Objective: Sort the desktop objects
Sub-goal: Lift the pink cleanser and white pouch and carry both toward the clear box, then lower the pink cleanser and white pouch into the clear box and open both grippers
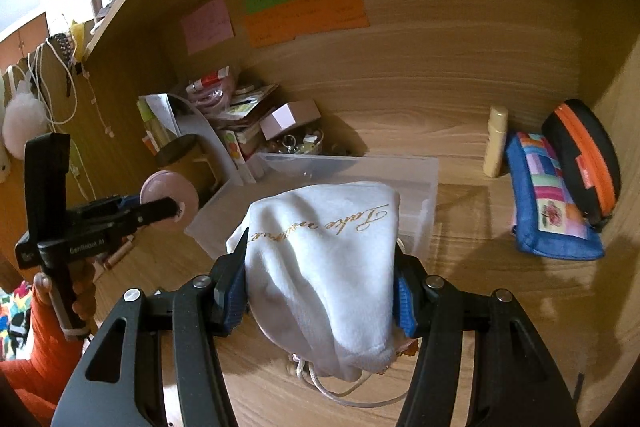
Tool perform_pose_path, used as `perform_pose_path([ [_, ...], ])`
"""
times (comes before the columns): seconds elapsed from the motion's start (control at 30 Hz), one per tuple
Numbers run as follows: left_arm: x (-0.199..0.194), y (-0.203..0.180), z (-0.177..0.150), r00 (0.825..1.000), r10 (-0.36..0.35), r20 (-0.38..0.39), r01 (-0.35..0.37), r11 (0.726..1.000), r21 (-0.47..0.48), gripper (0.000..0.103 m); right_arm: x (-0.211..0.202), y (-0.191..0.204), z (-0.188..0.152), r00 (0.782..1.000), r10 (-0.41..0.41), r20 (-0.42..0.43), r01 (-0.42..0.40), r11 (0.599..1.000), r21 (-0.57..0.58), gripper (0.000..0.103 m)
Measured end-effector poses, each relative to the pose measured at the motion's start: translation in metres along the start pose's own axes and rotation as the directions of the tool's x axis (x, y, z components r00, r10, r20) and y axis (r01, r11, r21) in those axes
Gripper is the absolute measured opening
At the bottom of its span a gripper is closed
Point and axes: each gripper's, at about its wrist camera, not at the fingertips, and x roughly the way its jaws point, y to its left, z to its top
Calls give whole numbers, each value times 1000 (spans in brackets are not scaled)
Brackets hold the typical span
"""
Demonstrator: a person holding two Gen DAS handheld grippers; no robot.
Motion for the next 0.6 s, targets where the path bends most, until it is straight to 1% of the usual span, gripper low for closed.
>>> perform_pose_path([
  [0.33,27,-11,15,999,-16,-34,18,999,34,41,31,-2,13,999,31,-11,-31,999,25,54],
  [0.47,39,-14,20,998,-26,-51,28,999,46,41,47,-6,16,999,36,-28,-35,999,35,54],
  [0.6,51,-14,24,997,-38,-64,40,998,44,41,61,-11,17,998,24,-52,-22,999,31,54],
])
